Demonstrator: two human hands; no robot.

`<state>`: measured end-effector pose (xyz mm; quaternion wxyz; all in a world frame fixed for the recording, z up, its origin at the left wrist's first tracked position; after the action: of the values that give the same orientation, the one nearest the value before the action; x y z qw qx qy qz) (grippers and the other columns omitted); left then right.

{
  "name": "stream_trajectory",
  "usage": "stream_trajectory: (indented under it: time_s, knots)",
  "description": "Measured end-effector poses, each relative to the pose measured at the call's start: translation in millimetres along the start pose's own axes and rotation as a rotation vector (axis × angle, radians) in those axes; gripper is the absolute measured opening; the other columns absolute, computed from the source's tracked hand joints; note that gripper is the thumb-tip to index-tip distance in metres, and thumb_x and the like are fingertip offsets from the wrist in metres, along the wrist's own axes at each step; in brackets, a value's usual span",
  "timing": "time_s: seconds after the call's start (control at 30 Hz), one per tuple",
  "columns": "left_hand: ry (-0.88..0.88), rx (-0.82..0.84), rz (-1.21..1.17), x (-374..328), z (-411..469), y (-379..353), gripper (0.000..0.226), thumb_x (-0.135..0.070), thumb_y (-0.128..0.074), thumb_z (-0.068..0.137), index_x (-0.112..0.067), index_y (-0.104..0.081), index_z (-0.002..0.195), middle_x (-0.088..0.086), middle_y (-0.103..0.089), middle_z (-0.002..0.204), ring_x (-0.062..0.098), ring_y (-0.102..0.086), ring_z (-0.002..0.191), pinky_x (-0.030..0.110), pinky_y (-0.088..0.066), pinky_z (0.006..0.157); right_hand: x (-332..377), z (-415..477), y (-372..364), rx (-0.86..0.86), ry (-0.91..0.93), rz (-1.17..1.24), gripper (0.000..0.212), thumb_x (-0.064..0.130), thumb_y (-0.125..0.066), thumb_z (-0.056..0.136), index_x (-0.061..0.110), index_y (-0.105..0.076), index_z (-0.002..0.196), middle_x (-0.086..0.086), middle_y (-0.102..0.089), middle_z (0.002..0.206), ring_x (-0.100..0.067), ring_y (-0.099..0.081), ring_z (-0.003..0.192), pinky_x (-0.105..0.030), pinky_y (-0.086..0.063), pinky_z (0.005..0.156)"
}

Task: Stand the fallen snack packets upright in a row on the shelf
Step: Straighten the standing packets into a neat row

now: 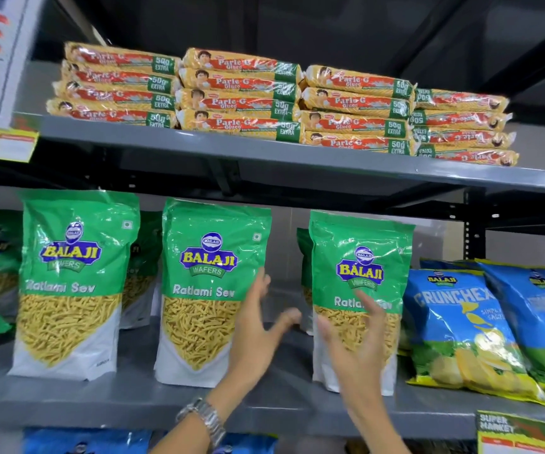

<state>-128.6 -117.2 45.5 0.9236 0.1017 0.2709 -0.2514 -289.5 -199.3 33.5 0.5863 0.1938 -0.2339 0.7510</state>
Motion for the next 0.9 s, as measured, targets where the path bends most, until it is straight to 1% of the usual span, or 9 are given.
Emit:
stream_trajectory:
  time_s: [0.07,0.13,0.17,0.23,0.3,0.43,0.5,0.67,0.9]
  knots:
    - [-0.089,-0.29,0.031,-8.3,3.2,58.2,0.066,-0.053,-0.057,0.076,-0.028,-0.037,0.134,-0.049,-0.036,0.124,-0.017,-0.035,0.12,0.008,-0.028,0.097,9.5,-7.1,-53.7,0.163,-0.041,0.075,0.077,0.05,-0.076,0.063,0.029,-0.04,0.127,0.013,-0.048,0.128,-0.001,-0.044,0.121,-0.027,-0.036,0.103]
    - [-0.095,-0.431,0.082,-5.4,2.7,102.0,0.063,-0.054,-0.052,0.079,-0.029,-0.034,0.135,-0.038,-0.039,0.131,-0.01,-0.037,0.123,0.012,-0.029,0.099,-1.0,-11.9,-101.2,0.301,-0.192,0.084,0.097,0.044,-0.08,0.062,0.018,-0.026,0.139,-0.001,-0.04,0.142,-0.013,-0.039,0.13,-0.03,-0.034,0.107]
    - [-0.069,-0.446,0.13,1.6,2.2,119.9,0.066,-0.053,-0.052,0.079,-0.029,-0.03,0.137,-0.025,-0.041,0.138,-0.003,-0.037,0.127,0.018,-0.029,0.102,-9.6,-17.4,-122.5,0.358,-0.294,0.091,0.108,0.042,-0.081,0.061,0.012,-0.018,0.143,-0.008,-0.031,0.148,-0.019,-0.032,0.135,-0.033,-0.031,0.11]
    - [0.052,-0.4,0.212,25.9,3.5,141.2,0.075,-0.049,-0.057,0.078,-0.021,-0.026,0.14,-0.003,-0.036,0.146,0.011,-0.033,0.132,0.028,-0.028,0.106,-26.4,-27.8,-151.2,0.446,-0.445,0.108,0.117,0.039,-0.085,0.057,0.007,-0.012,0.143,-0.016,-0.022,0.153,-0.025,-0.026,0.14,-0.04,-0.028,0.113]
    - [0.24,-0.299,0.187,56.7,2.2,154.4,0.079,-0.038,-0.063,0.077,-0.013,-0.023,0.141,0.009,-0.033,0.147,0.019,-0.033,0.133,0.033,-0.029,0.107,-37.0,-38.0,-167.0,0.497,-0.517,0.123,0.106,0.034,-0.09,0.048,0.011,-0.026,0.129,-0.017,-0.036,0.145,-0.028,-0.038,0.133,-0.045,-0.035,0.109]
    - [0.546,-0.03,0.049,98.3,-9.9,150.0,0.064,-0.029,-0.062,0.081,-0.014,-0.031,0.135,0.008,-0.049,0.13,0.012,-0.049,0.109,0.014,-0.04,0.082,-54.6,-52.7,-175.7,0.583,-0.572,0.156,0.079,0.03,-0.092,0.045,0.018,-0.041,0.105,-0.009,-0.057,0.121,-0.026,-0.056,0.113,-0.048,-0.047,0.096]
    - [0.531,0.062,0.054,102.7,-12.2,144.8,0.046,-0.022,-0.065,0.08,-0.018,-0.043,0.12,0.006,-0.056,0.12,0.007,-0.053,0.095,0.006,-0.044,0.066,-58.8,-52.6,-175.8,0.61,-0.571,0.195,0.075,0.029,-0.092,0.046,0.019,-0.044,0.104,-0.007,-0.06,0.116,-0.022,-0.06,0.107,-0.043,-0.051,0.092]
    - [0.487,0.046,0.02,98.6,-12.8,136.7,0.034,-0.023,-0.073,0.073,-0.03,-0.05,0.098,0.003,-0.064,0.106,0.017,-0.061,0.096,0.012,-0.047,0.068,-65.8,-46.8,-168.2,0.651,-0.584,0.274,0.067,0.016,-0.089,0.054,0.014,-0.052,0.109,-0.003,-0.066,0.111,-0.012,-0.064,0.097,-0.017,-0.053,0.068]
    - [0.497,0.06,0.029,100.6,-18.9,124.6,0.065,-0.037,-0.077,0.065,-0.022,-0.046,0.12,0.005,-0.06,0.12,0.019,-0.059,0.105,0.038,-0.048,0.094,-62.0,-41.1,-152.0,0.619,-0.566,0.316,0.052,0.007,-0.087,0.055,0.022,-0.052,0.09,0.005,-0.066,0.094,0.002,-0.067,0.072,-0.009,-0.05,0.053]
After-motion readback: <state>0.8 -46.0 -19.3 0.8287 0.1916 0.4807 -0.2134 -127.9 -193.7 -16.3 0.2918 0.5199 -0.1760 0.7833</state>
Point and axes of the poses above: each hand's wrist, its own z-axis towards the middle knuckle, its own y-axis out of the back of the hand, x = y × z, the point moved 8 cm from there along z, towards the middle knuckle
